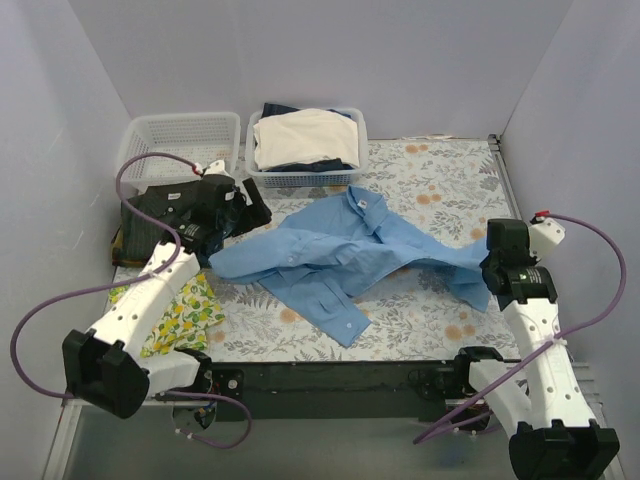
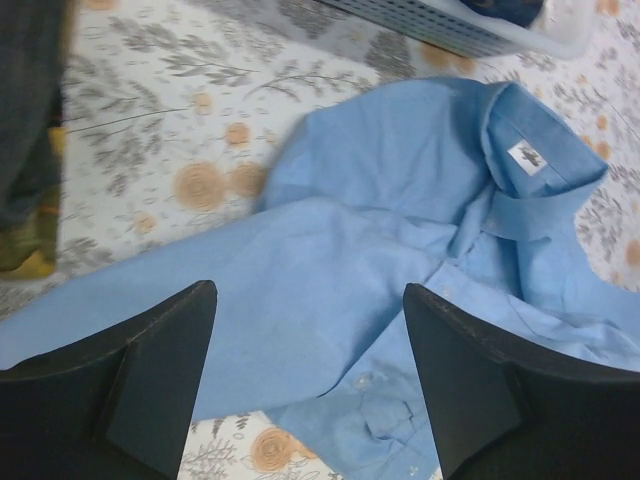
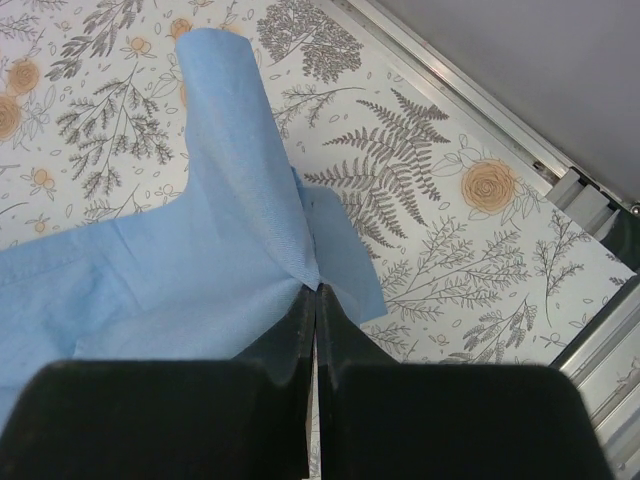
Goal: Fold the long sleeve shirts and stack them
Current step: Flatten the shirt out
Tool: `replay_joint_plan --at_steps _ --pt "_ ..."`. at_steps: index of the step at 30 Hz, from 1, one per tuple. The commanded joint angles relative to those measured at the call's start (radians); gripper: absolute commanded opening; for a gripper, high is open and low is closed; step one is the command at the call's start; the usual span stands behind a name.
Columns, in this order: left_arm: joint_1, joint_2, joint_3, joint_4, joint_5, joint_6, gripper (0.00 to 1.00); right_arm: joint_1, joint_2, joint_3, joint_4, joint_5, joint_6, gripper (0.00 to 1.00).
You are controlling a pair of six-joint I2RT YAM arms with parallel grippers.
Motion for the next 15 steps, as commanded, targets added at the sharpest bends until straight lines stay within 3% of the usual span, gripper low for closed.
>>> replay_joint_plan --at_steps 1,6,12,15 --pt "-0.028 0.085 0.073 0.114 0.257 0.070 0.74 -0.005 -0.118 -0.033 -0.006 0.034 0.040 0.01" --pt "-0.156 0.083 0.060 0.086 0.382 0.141 0.76 -0.005 -0.098 0.043 0.064 0.030 -0.058 0.01" --pt "-0.324 -0.018 -0.110 0.046 0.341 0.076 0.77 -0.005 0.046 0.131 0.089 -0.030 -0.074 0.01" --pt "-0.416 0.003 -0.133 0.020 0.344 0.056 0.78 -0.005 0.087 0.142 0.112 -0.075 -0.086 0.01"
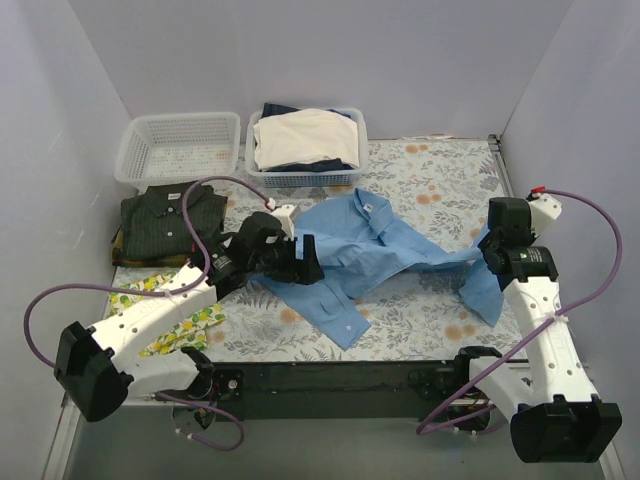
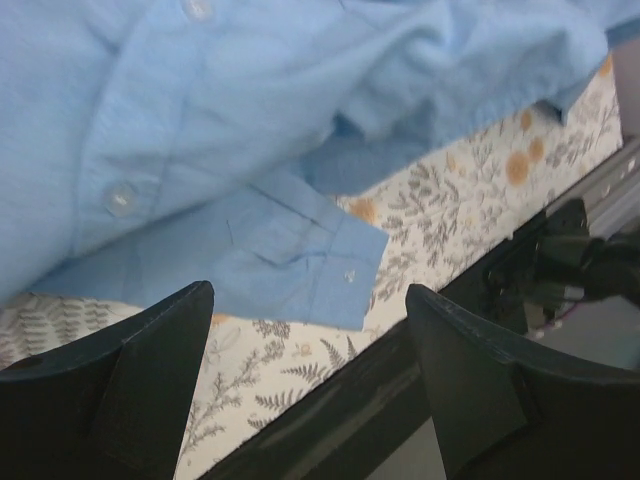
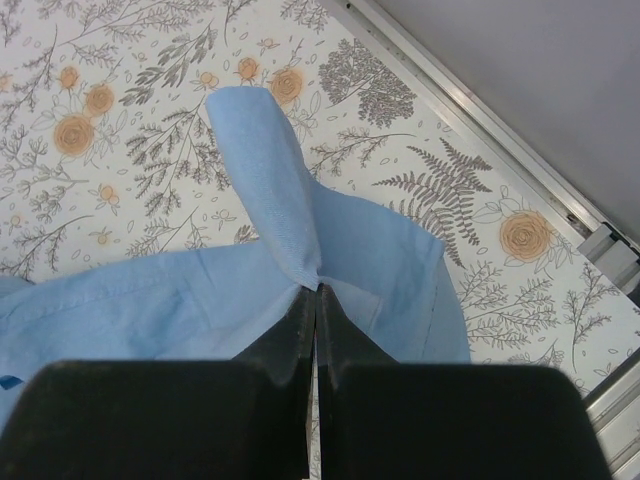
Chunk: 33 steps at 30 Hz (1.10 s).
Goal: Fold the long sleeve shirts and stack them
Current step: Flatten the shirt out
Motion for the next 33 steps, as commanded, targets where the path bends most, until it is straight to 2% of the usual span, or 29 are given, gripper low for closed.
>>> replay_joint_plan --at_steps 1,6,7,11,18,22,23,25,26,31,33 --pt "-0.111 0.010 -0.038 -0.067 0.005 -0.033 0.79 -0.005 0.042 0.058 0.066 -0.054 -0.033 0.01" --pt "-0.262 0.248 0.034 -0.169 -0.138 -0.032 0.81 -0.005 0.059 0.067 0.093 -0.062 -0.056 0.01" --pt "-0.271 0.312 0.055 -0.166 -0.184 -0.041 0.81 -0.005 0.058 0.064 0.095 -0.063 -0.057 0.01" --pt "-0.285 0.432 0.091 -0.124 -0.221 -0.058 0.84 -0.003 0.050 0.052 0.106 -0.068 -0.063 0.01" --pt "-0.303 0.521 0.072 -0.094 -0.279 -0.093 0.87 -0.005 0.045 0.044 0.110 -0.076 -0.071 0.01" --pt "-0.308 0.543 0.043 -0.100 -0.301 -0.112 0.59 -0.005 0.045 0.043 0.110 -0.071 -0.073 0.01" --pt "-0.308 0.540 0.033 -0.101 -0.299 -0.115 0.43 -0.003 0.045 0.041 0.110 -0.069 -0.073 0.01" --pt "-0.310 0.529 0.013 -0.112 -0.308 -0.130 0.21 -0.005 0.047 0.043 0.110 -0.071 -0.073 0.01" --pt "-0.310 0.518 0.009 -0.135 -0.334 -0.136 0.02 -0.005 0.047 0.046 0.112 -0.071 -0.073 0.01" --pt "-0.311 0.379 0.032 -0.242 -0.445 -0.187 0.00 -0.005 0.048 0.046 0.113 -0.071 -0.071 0.01" --pt "-0.311 0.333 0.069 -0.331 -0.517 -0.207 0.00 -0.005 0.047 0.047 0.115 -0.072 -0.071 0.01"
